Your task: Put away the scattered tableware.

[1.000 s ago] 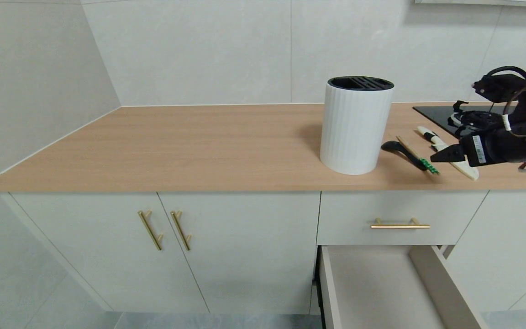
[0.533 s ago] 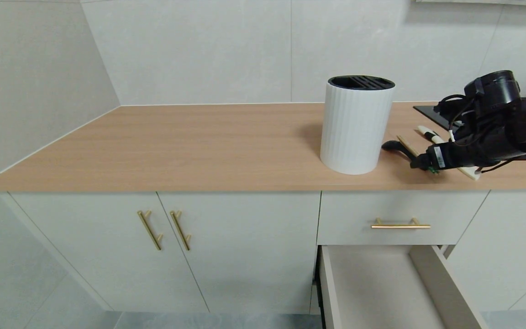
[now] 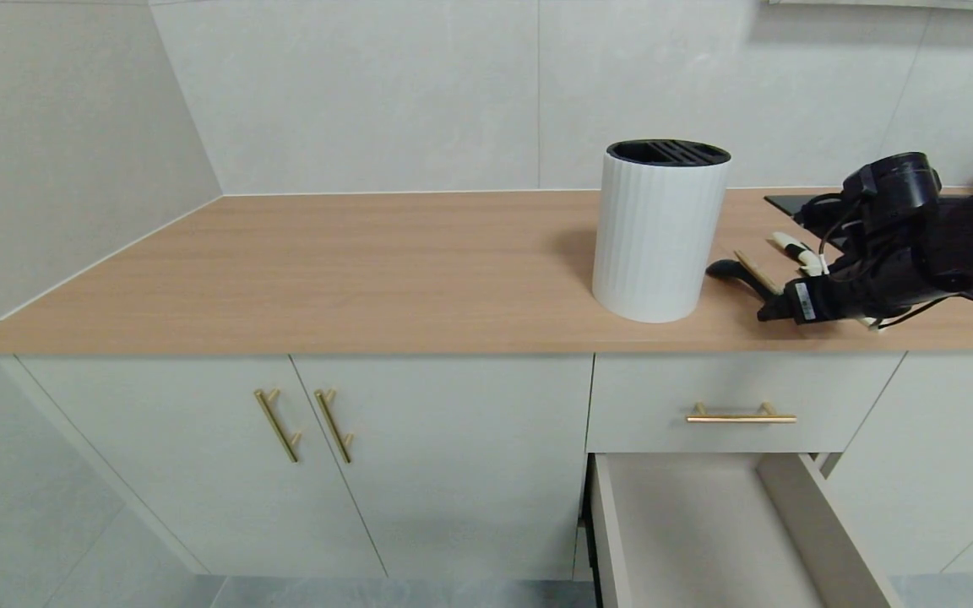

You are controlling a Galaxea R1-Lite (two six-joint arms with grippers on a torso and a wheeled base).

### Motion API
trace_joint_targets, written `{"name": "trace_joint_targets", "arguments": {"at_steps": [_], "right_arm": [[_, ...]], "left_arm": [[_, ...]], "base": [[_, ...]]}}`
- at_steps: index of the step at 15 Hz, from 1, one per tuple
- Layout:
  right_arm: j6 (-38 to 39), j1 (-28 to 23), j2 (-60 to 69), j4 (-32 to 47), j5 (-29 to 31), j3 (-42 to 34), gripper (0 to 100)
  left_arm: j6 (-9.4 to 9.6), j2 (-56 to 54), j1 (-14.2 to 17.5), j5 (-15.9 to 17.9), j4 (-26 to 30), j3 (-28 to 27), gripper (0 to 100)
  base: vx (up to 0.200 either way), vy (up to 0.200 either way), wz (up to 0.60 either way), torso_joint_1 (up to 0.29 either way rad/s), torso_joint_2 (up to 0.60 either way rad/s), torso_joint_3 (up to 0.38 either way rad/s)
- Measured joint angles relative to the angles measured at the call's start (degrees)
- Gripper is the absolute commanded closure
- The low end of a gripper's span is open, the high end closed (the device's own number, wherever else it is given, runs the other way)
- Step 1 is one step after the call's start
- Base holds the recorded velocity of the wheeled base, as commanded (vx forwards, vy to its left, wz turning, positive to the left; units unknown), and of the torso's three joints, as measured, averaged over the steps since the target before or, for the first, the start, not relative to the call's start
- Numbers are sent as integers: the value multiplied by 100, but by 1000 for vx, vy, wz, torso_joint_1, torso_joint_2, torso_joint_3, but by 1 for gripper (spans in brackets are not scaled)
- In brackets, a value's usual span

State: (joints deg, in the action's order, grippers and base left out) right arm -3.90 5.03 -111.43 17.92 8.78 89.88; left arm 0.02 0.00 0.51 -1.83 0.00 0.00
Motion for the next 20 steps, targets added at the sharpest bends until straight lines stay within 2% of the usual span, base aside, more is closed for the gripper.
{"name": "trace_joint_targets", "arguments": {"at_steps": [7, 11, 14, 18, 20], "right_arm": [[13, 6, -30, 4, 0, 33, 100], [199, -5, 538, 41, 6, -174, 100], [355, -7, 1403, 48, -63, -851, 100], [589, -74, 2734, 44, -460, -2188, 100], [619, -102, 3299, 301, -541, -2654, 100]], "left_arm": [[-2, 0, 0, 2, 0, 0, 0], [-2, 0, 0, 0, 0, 0, 0], [-2, 0, 0, 0, 0, 0, 0], [-2, 0, 0, 0, 0, 0, 0], [-2, 0, 0, 0, 0, 0, 0]], "base": [[0, 0, 0, 0, 0, 0], [0, 0, 0, 0, 0, 0], [0, 0, 0, 0, 0, 0], [0, 0, 0, 0, 0, 0], [0, 0, 0, 0, 0, 0]]}}
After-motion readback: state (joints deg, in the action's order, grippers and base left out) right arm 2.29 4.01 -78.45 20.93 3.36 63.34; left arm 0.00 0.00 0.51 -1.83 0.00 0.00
